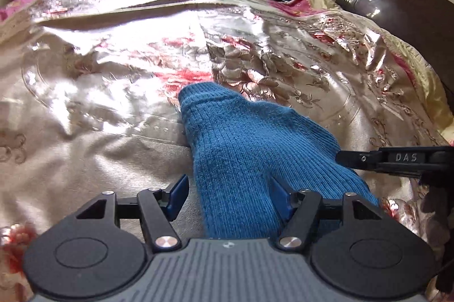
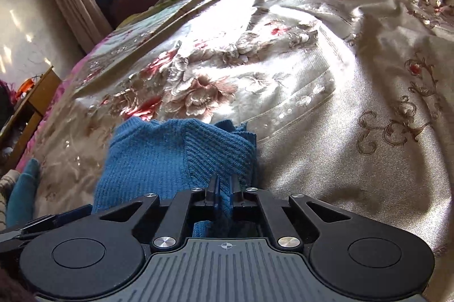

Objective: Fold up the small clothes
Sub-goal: 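Release the folded sweater and pull both grippers back from it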

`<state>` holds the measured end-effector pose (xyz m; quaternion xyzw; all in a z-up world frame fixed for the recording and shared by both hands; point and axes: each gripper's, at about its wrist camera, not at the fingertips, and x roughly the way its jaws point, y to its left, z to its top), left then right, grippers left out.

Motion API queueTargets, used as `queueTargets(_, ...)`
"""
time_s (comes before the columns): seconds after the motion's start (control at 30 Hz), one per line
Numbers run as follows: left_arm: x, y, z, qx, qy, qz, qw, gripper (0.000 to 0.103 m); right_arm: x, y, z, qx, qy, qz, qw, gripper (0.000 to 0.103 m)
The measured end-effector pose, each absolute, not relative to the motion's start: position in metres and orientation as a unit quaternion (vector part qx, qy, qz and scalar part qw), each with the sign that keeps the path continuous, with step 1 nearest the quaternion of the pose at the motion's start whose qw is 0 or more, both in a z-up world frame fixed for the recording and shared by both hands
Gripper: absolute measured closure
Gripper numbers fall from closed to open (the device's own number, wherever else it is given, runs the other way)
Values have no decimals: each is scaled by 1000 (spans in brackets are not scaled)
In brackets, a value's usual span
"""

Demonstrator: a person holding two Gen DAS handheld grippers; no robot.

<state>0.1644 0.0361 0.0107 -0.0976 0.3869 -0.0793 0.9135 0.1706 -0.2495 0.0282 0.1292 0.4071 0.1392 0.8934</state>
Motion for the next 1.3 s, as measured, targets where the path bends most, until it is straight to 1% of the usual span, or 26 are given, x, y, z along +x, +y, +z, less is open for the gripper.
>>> queueTargets(0.23, 117, 37, 17, -92, 387, -96, 912, 36, 110, -240, 50, 95, 383, 182, 901, 87)
queueTargets(0.43, 102, 34, -7, -77, 434, -81, 894, 36, 85, -238, 23, 49, 427, 168, 887, 87)
queueTargets(0.47, 100, 35, -10, -82, 437, -80, 892, 36, 85, -241, 19, 49, 431, 161, 887, 87)
queueTargets(0.57, 95, 39, -6, -93, 433, -75, 893, 36, 85, -250, 19, 65, 438, 144, 885, 81)
queueTargets(0.77, 79, 30, 6, -84, 420, -77, 900, 36, 55, -240, 36, 59, 417, 162, 893, 81)
queueTargets(0.9, 75, 22, -1, -67, 436, -72, 895, 36, 46, -233, 22, 42, 434, 146, 888, 80)
queueTargets(0.97, 72, 20, -3, -62, 440, -65, 893, 36, 46, -237, 17, 58, 443, 138, 884, 80)
queueTargets(1.3, 60, 13, 1, -55, 439, -57, 895, 35, 24, -230, 24, 67, 431, 145, 888, 79)
